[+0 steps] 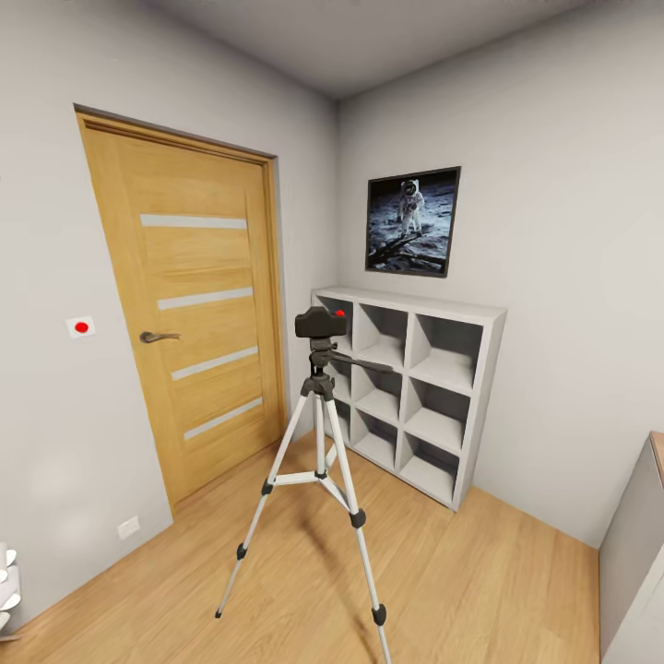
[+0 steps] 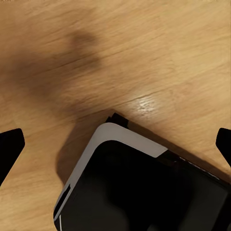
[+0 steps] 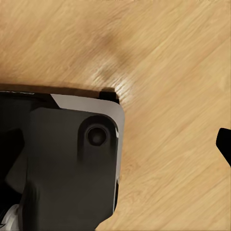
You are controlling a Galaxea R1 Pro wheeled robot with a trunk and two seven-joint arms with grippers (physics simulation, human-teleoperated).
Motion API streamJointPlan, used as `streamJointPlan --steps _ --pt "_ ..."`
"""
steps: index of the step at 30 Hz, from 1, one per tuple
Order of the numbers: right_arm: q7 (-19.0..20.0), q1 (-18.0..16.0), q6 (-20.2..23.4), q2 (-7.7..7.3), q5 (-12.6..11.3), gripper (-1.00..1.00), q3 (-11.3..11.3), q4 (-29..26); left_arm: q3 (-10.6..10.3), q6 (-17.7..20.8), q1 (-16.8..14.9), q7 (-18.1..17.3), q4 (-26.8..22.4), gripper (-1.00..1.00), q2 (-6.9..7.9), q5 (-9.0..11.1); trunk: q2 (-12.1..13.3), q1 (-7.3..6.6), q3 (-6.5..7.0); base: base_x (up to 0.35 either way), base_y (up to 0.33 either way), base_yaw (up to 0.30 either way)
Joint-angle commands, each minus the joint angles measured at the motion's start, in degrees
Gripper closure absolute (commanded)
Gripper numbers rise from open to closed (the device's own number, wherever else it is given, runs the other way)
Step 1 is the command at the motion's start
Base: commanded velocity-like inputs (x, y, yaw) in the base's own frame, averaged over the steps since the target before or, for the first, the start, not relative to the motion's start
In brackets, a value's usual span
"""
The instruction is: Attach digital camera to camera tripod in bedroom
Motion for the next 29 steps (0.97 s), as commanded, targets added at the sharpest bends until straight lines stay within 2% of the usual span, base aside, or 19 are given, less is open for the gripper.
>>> streamJointPlan --steps 1,29 --pt "0.2 0.0 0.1 -0.03 0.4 -1.0 0.1 0.1 -0.4 0.1 0.0 0.2 -0.1 -1.0 0.0 0.4 0.0 0.02 -0.02 0.0 0.0 0.0" --pt "0.3 0.0 0.9 -0.03 -0.5 -1.0 0.0 0.2 -0.4 0.1 0.0 0.2 -0.1 -1.0 0.0 0.4 0.0 0.02 -0.02 0.0 0.0 0.0"
